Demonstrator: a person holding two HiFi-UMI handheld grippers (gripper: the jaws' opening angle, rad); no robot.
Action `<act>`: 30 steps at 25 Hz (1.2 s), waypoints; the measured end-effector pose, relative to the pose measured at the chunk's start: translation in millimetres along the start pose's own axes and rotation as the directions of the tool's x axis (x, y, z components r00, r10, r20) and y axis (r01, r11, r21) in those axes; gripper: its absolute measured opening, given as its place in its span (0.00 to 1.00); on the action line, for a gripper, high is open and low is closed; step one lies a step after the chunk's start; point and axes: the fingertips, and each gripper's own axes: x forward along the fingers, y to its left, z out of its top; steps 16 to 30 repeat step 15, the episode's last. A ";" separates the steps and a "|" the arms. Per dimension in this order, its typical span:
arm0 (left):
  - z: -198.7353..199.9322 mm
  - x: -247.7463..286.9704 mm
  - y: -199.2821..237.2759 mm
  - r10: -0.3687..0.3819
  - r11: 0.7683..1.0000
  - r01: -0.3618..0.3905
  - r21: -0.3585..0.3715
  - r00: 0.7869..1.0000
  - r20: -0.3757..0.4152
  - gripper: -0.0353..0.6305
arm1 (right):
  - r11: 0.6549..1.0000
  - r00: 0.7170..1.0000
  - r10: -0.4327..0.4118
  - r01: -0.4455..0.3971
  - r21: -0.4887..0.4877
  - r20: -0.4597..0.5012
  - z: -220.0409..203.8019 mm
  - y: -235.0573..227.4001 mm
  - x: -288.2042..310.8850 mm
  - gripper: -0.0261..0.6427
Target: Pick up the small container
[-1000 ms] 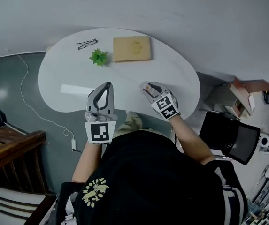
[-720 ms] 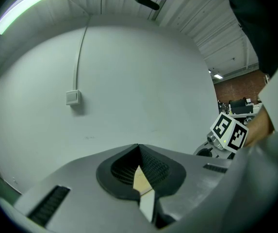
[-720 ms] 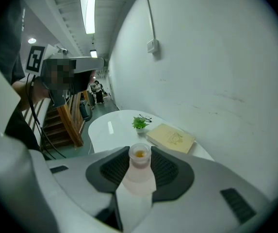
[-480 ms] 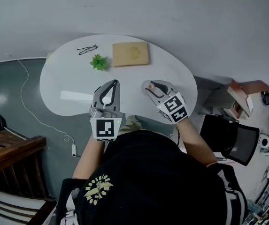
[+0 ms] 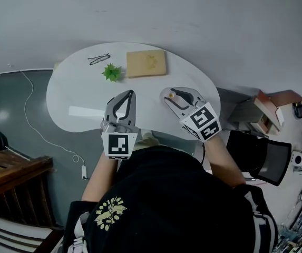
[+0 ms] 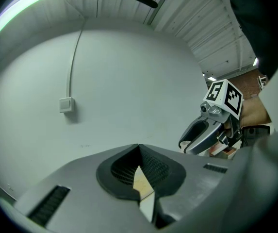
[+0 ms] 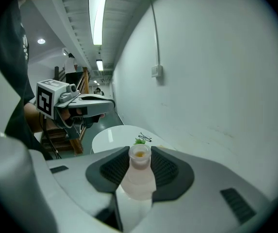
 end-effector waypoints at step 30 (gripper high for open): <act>-6.4 13.8 28.1 -0.055 0.998 0.055 -0.004 0.999 0.001 0.08 | 1.000 1.000 -0.027 0.027 -0.003 0.009 25.3 9.3 16.0 0.27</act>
